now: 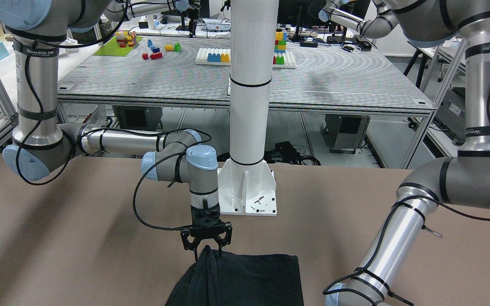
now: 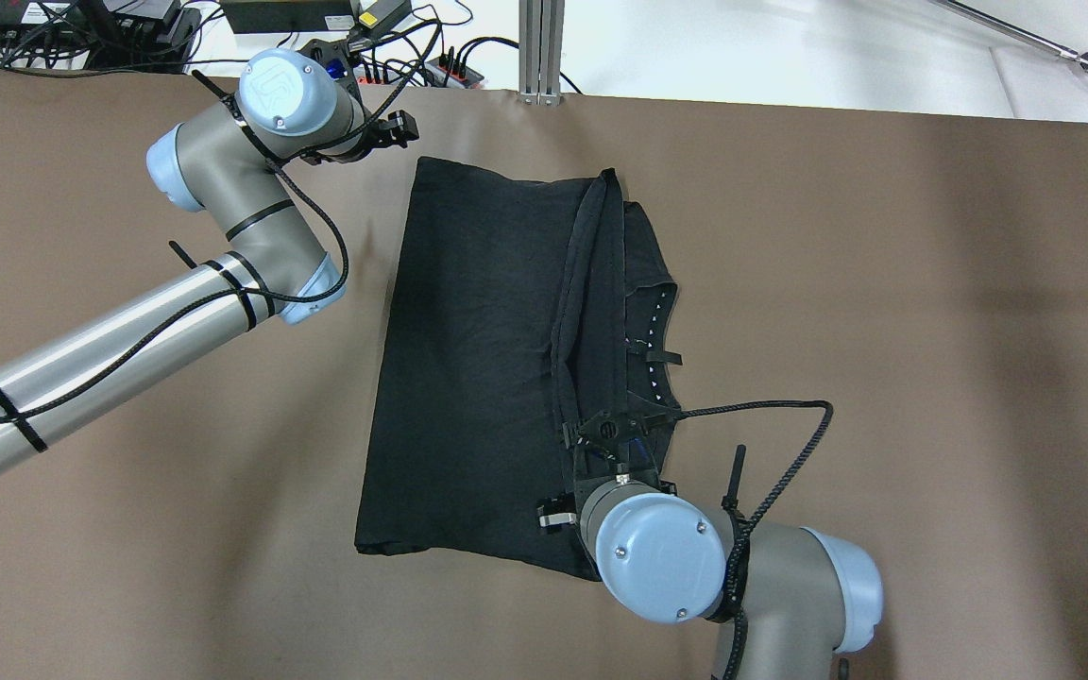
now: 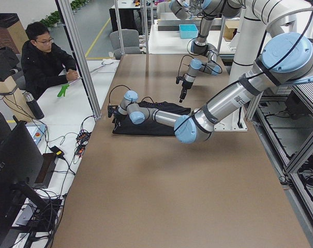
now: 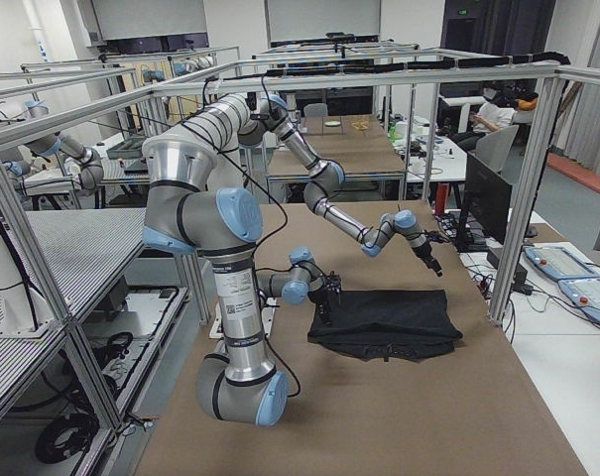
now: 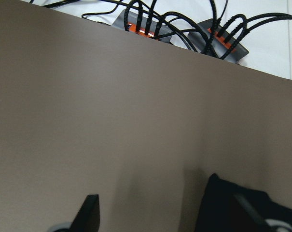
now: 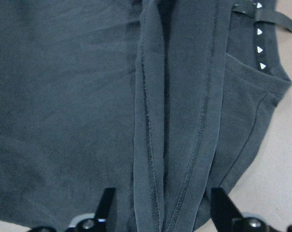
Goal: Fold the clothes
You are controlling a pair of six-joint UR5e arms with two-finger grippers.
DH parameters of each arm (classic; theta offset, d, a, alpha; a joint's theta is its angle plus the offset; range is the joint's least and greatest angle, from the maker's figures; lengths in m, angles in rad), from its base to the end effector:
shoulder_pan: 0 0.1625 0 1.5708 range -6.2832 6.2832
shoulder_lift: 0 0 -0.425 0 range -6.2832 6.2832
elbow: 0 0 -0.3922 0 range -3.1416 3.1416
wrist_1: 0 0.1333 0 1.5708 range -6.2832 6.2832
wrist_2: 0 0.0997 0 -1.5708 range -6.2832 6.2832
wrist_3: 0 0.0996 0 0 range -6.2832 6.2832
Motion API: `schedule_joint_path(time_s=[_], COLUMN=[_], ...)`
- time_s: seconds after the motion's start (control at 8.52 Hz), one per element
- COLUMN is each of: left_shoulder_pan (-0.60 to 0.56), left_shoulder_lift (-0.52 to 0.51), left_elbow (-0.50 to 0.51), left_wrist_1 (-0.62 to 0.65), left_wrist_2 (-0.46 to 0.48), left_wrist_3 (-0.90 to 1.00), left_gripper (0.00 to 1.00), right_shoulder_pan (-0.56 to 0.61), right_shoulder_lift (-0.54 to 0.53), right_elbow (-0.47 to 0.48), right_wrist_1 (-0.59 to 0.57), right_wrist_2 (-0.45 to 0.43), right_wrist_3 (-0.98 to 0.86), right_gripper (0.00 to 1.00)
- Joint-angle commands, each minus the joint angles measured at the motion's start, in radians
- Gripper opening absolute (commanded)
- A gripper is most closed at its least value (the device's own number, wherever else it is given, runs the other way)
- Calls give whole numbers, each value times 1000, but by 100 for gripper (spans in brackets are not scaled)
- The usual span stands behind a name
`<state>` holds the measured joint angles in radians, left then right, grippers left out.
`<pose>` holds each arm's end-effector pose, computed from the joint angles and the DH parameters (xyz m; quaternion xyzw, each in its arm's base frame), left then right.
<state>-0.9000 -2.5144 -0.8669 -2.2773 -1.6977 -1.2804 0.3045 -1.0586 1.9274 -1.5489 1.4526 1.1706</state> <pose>0.4422 -0.7515 0.2957 0.2082 0.4082 -0.2390 0.8561 -0.5300 -0.3186 0.2182 0.1984 -0.3852 -0.0177 0.9011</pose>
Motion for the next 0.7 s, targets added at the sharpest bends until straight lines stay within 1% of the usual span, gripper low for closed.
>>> schedule_joint_path(time_s=[0.0,0.12,0.23,0.59], left_shoulder_pan=[0,0,0,0], left_shoulder_lift=[115,120,120,123], left_elbow=[-139,-164,-167,-167], left_wrist_1=[28,60,70,70], left_wrist_2=[-2,0,0,7], left_wrist_3=[1,-4,-8,-11], left_gripper=[94,94,94,94], right_shoulder_pan=[-18,-18,-18,-19], right_shoulder_lift=[87,97,97,97], right_elbow=[-111,-131,-131,-157], right_wrist_1=[-19,-19,-20,-22], right_wrist_2=[-17,-17,-17,-21], right_wrist_3=[-184,-210,-218,-249], right_gripper=[50,48,46,44])
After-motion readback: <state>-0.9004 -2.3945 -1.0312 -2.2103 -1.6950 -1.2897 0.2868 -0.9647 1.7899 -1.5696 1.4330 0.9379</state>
